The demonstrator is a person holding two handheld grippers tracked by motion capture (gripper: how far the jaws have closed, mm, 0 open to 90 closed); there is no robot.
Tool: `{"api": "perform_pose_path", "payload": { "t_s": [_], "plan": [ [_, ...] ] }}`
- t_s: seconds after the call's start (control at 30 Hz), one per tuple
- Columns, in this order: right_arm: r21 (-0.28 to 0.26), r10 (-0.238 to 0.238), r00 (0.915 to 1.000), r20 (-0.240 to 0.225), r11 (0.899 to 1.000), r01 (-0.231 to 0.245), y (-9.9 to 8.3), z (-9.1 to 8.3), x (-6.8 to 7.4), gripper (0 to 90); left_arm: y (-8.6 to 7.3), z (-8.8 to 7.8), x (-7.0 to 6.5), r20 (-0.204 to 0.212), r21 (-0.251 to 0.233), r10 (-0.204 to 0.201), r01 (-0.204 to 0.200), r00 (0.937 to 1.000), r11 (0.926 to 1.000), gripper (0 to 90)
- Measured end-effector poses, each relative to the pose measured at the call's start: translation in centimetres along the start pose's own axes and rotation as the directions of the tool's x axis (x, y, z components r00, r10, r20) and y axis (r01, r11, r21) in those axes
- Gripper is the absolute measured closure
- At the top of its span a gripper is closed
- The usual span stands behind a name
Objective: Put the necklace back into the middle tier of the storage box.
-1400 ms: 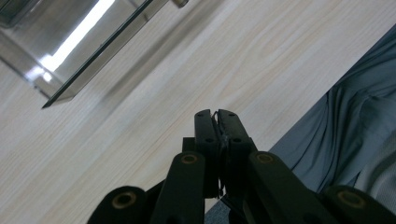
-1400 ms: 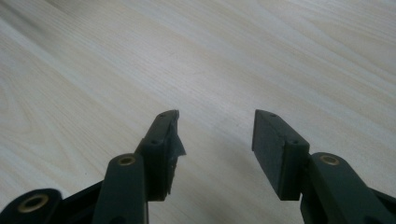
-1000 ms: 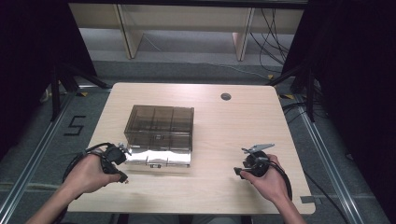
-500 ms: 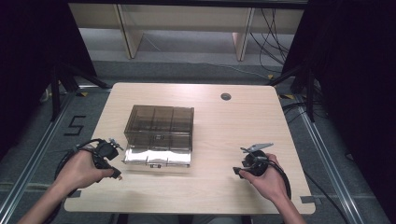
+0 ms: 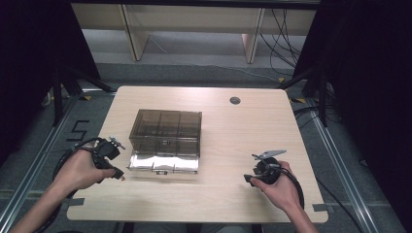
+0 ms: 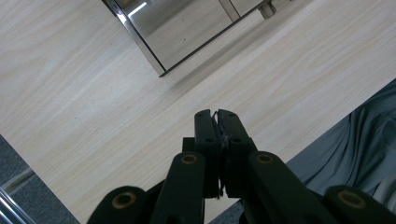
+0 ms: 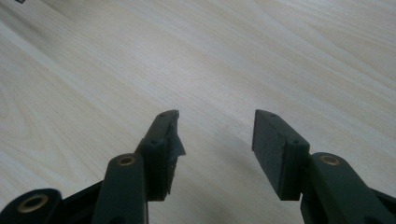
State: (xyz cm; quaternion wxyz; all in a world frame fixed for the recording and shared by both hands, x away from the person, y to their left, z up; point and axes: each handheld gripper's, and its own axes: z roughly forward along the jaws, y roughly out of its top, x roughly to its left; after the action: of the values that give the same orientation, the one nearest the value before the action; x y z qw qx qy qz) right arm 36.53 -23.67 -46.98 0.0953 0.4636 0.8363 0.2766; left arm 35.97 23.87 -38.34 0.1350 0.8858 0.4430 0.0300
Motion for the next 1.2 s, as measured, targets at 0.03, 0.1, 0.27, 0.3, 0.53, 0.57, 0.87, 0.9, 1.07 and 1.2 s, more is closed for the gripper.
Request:
{"api": "perform_pose_path", "payload": {
  "t_s": [0.03,0.1,0.27,0.3,0.53,0.57,0.87,0.9,1.07,1.2],
  "plan": [
    [-0.002,-0.002,1.0000,0.000,1.000,0.002,0.0,0.0,0.0,51.1,0.1,-0.2,0.2,-0.004,0.006,0.018,-0.018,0.9998,0.9998,87.1],
    [-0.002,0.007,1.0000,0.002,1.000,-0.007,0.0,0.0,0.0,51.1,0.2,-0.2,0.2,0.000,-0.001,0.001,-0.001,1.0000,1.0000,87.1],
    [0.000,0.009,1.0000,0.001,1.000,-0.009,0.0,0.0,0.0,51.1,0.9,-0.3,0.5,0.000,0.006,-0.002,0.002,1.0000,1.0000,87.1],
    [0.000,0.009,1.0000,0.001,1.000,-0.009,0.0,0.0,0.0,51.1,0.9,-0.3,0.5,0.000,0.006,-0.002,0.002,1.0000,1.0000,87.1],
    [-0.005,0.012,0.9999,-0.001,1.000,-0.012,0.0,-0.1,0.0,51.1,1.8,-0.7,0.5,-0.005,0.016,0.010,-0.010,0.9999,0.9998,87.1],
    [-0.005,0.012,0.9999,-0.001,1.000,-0.012,0.0,-0.1,0.0,51.1,1.8,-0.7,0.5,-0.005,0.016,0.010,-0.010,0.9999,0.9998,87.1],
    [-0.007,0.008,1.0000,0.004,1.000,-0.008,-0.1,-0.2,-0.1,50.9,2.6,-1.0,0.8,-0.006,0.003,0.005,-0.005,1.0000,1.0000,87.1],
    [-0.007,0.008,1.0000,0.004,1.000,-0.008,-0.1,-0.2,-0.1,50.9,2.7,-1.1,0.9,-0.010,-0.002,0.027,-0.027,0.9996,0.9996,87.1],
    [-0.006,0.012,0.9999,0.007,1.000,-0.012,-0.1,-0.3,-0.2,50.9,3.2,-1.2,0.8,-0.002,0.000,0.006,-0.006,1.0000,1.0000,87.1],
    [-0.007,0.013,0.9999,0.010,1.000,-0.013,-0.2,-0.3,-0.2,50.8,3.4,-1.1,0.9,-0.010,0.000,0.002,-0.002,0.9999,1.0000,87.1]
  ]
}}
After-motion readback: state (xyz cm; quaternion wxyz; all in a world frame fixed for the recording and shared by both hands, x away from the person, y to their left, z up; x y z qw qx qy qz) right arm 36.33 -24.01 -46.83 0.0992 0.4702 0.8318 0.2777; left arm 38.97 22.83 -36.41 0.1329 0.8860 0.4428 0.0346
